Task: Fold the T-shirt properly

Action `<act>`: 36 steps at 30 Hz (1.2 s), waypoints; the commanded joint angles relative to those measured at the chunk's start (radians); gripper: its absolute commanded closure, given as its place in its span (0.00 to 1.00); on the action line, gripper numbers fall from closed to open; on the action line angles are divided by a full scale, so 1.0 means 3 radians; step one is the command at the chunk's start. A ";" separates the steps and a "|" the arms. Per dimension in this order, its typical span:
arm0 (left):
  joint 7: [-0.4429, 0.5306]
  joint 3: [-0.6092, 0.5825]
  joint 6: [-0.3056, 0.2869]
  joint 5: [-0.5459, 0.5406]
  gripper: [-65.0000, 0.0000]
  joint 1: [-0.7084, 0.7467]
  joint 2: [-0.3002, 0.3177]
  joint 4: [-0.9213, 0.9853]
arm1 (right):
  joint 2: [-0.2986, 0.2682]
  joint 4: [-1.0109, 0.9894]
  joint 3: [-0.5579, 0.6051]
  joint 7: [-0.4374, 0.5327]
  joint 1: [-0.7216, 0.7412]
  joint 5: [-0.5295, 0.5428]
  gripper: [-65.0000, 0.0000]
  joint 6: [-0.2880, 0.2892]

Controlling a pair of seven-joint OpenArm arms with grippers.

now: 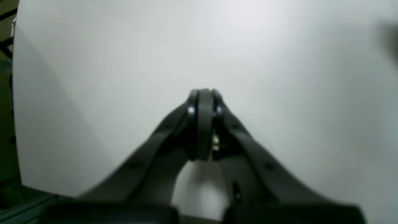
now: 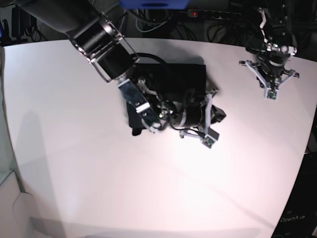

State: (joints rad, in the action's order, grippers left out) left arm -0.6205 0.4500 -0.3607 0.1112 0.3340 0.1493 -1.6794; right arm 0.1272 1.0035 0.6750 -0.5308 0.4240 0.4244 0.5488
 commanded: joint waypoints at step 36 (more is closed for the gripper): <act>0.0363 0.0012 0.0013 -0.0031 1.00 -0.0190 0.0006 0.0343 | -0.1265 0.2749 -0.0023 -0.1379 -0.1007 0.0051 1.00 -0.1177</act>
State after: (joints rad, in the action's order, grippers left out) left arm -0.5262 0.4500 -0.3603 0.1074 0.2821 0.1402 -1.5574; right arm -0.2543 1.8084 0.6735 -0.9611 0.1020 0.4286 0.2035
